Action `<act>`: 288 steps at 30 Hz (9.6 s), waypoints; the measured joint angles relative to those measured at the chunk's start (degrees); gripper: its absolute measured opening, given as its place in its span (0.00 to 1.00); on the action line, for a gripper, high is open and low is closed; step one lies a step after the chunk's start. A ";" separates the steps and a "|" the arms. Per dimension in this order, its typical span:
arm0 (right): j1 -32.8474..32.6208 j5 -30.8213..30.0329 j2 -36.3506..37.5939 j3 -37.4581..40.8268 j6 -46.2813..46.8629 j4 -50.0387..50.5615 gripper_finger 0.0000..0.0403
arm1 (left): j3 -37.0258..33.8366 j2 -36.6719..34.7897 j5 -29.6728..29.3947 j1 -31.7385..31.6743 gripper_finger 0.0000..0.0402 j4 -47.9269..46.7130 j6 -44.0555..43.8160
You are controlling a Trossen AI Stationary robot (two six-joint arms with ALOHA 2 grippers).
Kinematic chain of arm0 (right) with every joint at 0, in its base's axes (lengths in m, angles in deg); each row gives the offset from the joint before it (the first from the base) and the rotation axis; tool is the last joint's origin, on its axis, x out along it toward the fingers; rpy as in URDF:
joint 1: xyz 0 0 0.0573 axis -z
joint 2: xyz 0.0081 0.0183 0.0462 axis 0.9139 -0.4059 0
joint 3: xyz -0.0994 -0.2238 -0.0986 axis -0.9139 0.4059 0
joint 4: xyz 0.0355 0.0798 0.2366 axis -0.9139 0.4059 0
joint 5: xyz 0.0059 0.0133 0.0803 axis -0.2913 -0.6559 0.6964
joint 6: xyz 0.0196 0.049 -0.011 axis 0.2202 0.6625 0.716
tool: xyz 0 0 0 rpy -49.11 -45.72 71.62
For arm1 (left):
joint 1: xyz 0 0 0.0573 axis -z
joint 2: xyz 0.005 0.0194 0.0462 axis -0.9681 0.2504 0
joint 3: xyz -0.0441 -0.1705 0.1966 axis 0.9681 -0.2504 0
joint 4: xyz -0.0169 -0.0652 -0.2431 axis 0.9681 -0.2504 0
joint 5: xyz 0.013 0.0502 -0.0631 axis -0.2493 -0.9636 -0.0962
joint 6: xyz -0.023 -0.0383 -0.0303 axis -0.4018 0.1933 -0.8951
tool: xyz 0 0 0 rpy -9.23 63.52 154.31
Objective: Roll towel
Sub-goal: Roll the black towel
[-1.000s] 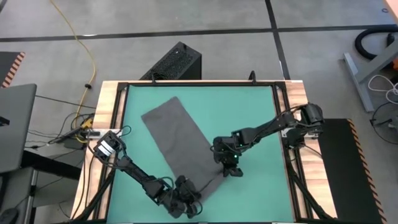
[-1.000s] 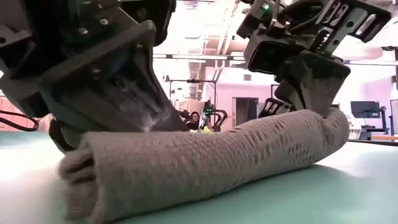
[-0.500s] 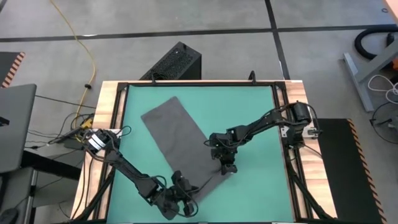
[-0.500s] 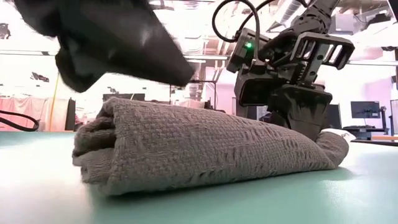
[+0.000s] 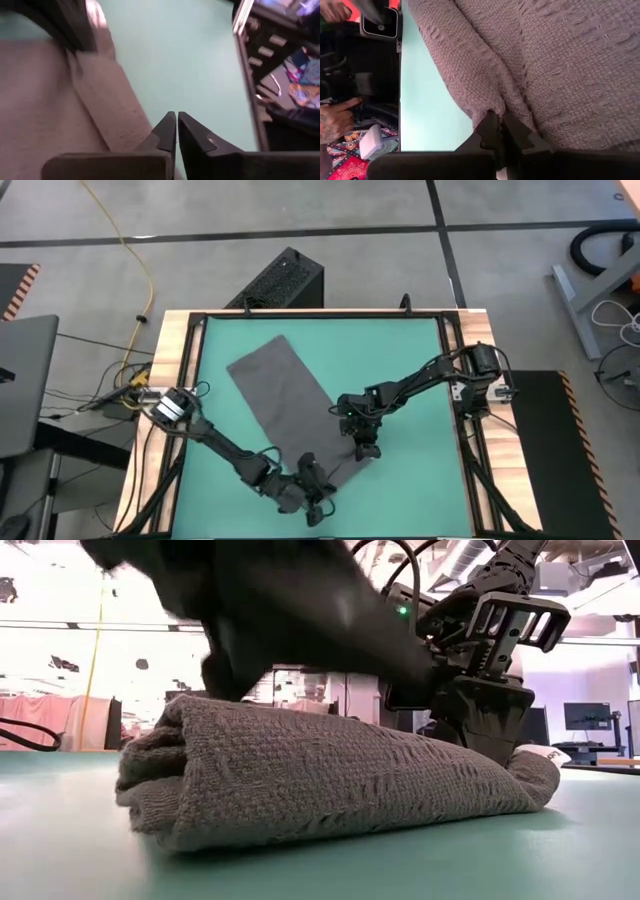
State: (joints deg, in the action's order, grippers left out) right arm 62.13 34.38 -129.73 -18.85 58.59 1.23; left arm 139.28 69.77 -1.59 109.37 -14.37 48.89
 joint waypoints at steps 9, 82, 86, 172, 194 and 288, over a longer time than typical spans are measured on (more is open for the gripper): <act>-0.04 -0.09 -0.04 0.02 0.21 0.08 0.06 | -0.02 1.22 2.11 -3.15 0.00 -0.67 0.15; -16.48 -25.46 8.45 -1.06 -13.30 9.41 0.07 | -14.19 0.10 -3.31 -2.20 0.00 18.57 -2.06; -12.81 -14.06 8.52 -0.92 -11.91 10.57 0.05 | -14.19 0.06 -5.36 -2.00 0.00 25.07 3.07; 7.12 -0.85 3.50 -7.67 -19.11 15.93 0.17 | 12.39 5.78 -1.49 0.22 0.00 -32.85 -13.84; 4.83 -12.10 9.78 -7.83 -26.89 22.13 0.45 | 7.67 5.76 -1.71 2.98 0.00 -26.19 -15.50; -25.02 -33.71 25.99 17.24 -22.53 -10.30 0.54 | -3.74 4.14 9.03 -0.49 0.00 2.94 -0.81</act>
State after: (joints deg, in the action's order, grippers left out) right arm 37.11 0.67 -103.74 -1.61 36.05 -9.07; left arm 135.54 73.91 7.45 108.88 -11.43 48.08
